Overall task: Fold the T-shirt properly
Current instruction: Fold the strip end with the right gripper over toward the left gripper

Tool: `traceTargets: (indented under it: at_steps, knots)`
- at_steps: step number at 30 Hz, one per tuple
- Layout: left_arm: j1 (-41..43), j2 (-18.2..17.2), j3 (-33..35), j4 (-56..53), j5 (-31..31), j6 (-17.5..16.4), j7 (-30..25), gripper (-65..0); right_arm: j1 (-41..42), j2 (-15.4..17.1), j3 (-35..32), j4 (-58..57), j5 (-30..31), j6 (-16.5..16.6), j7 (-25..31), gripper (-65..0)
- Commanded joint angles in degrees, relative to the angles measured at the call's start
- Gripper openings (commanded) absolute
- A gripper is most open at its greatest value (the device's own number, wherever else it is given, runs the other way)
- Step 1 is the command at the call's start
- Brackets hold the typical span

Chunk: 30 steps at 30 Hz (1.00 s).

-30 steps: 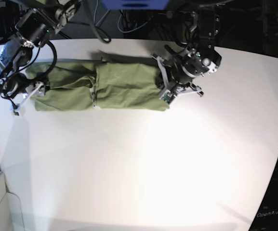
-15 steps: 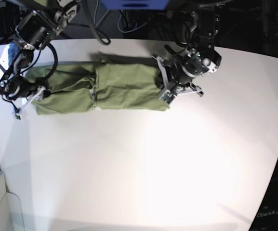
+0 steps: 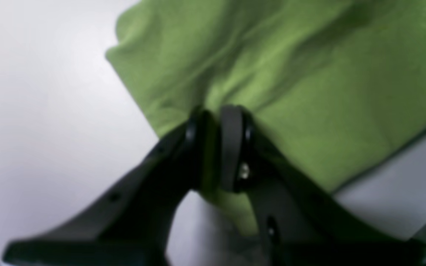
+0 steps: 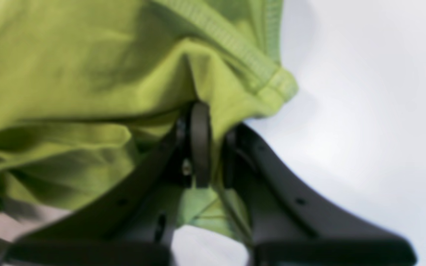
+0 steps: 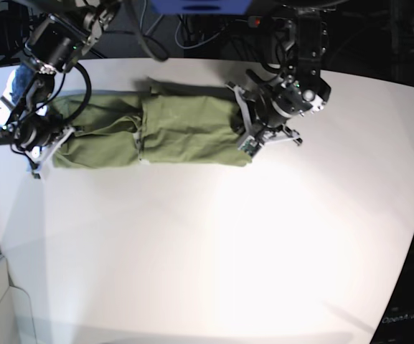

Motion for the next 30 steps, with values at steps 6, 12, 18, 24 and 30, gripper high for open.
traceTargets:
  at_steps: [6,12,18,24,30]
  knots:
    - [0.52,-0.02,0.19,-2.10,4.29,-0.54,7.37,-57.2,0.48,0.94,-1.96,6.59,-0.04,-0.29,-0.13,-63.7]
    - [0.43,0.16,0.19,-2.10,4.29,-0.54,7.37,-57.2,-2.15,1.03,-8.82,13.01,-0.13,-0.29,0.48,-63.7]
    - [-0.62,1.04,0.19,-2.10,4.64,-0.54,7.37,-57.2,-4.00,1.03,-15.94,19.34,-0.13,-0.29,0.48,-63.7]
    - [-1.41,1.74,0.28,-2.10,4.64,-0.54,7.37,-57.2,-4.88,1.03,-23.59,19.95,-0.13,-0.29,0.31,-63.7]
    - [-2.12,2.00,0.28,-2.54,4.29,-0.54,7.37,-57.2,-5.14,0.77,-30.18,19.95,-0.13,-0.29,0.48,-63.8]
